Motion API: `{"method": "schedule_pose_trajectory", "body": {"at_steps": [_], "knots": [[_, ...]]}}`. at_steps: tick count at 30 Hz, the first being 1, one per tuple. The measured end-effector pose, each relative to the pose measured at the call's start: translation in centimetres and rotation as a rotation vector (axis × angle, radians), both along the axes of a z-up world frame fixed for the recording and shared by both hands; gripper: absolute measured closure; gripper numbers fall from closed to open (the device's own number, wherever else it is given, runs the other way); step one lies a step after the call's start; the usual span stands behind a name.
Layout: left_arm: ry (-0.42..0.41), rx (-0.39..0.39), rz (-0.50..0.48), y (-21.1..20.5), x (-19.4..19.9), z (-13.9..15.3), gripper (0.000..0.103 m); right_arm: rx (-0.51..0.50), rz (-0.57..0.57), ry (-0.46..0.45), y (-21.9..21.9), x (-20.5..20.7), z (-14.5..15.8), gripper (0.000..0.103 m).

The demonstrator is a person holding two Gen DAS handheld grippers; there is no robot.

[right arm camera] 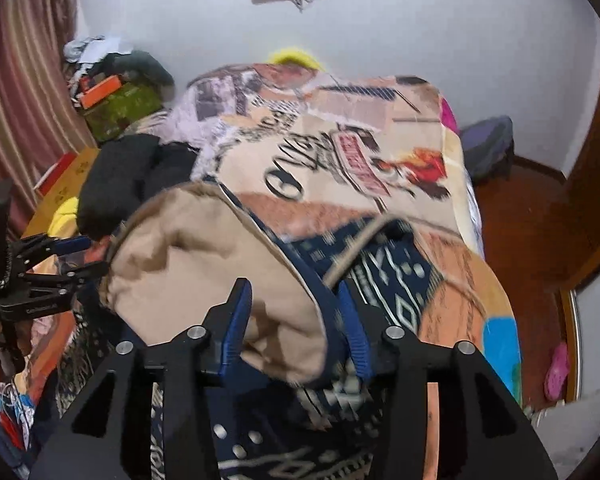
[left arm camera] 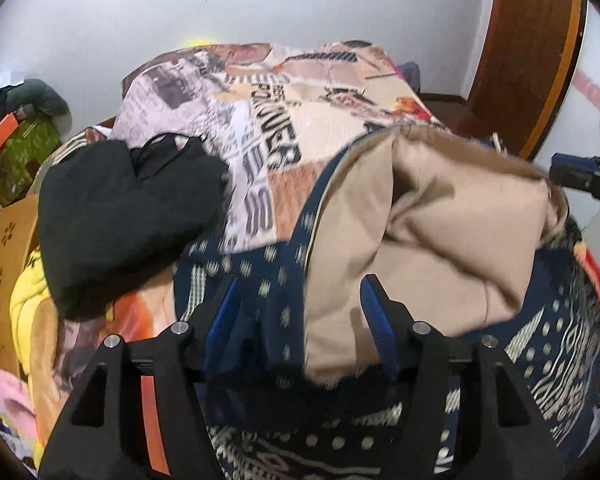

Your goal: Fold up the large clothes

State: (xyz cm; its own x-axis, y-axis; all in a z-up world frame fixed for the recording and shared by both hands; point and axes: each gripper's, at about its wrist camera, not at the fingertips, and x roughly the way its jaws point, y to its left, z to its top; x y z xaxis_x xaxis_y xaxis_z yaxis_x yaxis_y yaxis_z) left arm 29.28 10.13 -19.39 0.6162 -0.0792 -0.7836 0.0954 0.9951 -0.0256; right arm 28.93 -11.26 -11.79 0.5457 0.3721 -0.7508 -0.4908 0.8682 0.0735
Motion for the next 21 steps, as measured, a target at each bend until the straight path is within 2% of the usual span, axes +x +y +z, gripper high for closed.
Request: {"method": "schedule_pose_trajectory", "body": {"at_steps": [7, 11, 15, 16, 17, 19, 20, 21], "knots": [[0.021, -0.049, -0.019, -0.6, 4.1, -0.2, 0.042, -0.007, 0.044, 0.094, 3.0, 3.5, -2.0, 0.061], [0.066, -0.087, -0.054, -0.9, 6.0, -1.4, 0.042, -0.03, 0.056, 0.142, 3.9, 5.1, -3.6, 0.061], [0.11, -0.14, -0.053, -0.8, 7.5, -3.0, 0.042, -0.002, 0.05, 0.203, 4.1, 6.4, -4.9, 0.061], [0.108, -0.146, -0.041, -0.7, 7.7, -3.2, 0.046, 0.006, 0.049, 0.21, 4.0, 6.5, -5.0, 0.061], [0.105, -0.158, -0.038, -0.5, 7.8, -3.4, 0.06, 0.02, 0.047, 0.222, 4.0, 6.7, -5.2, 0.061], [0.13, -0.203, -0.031, -0.2, 8.1, -3.9, 0.077, 0.032, 0.039, 0.231, 3.9, 6.7, -5.4, 0.061], [0.137, -0.218, -0.031, -0.1, 8.2, -4.0, 0.087, 0.035, 0.04, 0.23, 3.8, 6.6, -5.4, 0.065], [0.143, -0.232, -0.033, -0.1, 8.1, -4.2, 0.092, 0.031, 0.039, 0.227, 3.8, 6.6, -5.4, 0.07]]}}
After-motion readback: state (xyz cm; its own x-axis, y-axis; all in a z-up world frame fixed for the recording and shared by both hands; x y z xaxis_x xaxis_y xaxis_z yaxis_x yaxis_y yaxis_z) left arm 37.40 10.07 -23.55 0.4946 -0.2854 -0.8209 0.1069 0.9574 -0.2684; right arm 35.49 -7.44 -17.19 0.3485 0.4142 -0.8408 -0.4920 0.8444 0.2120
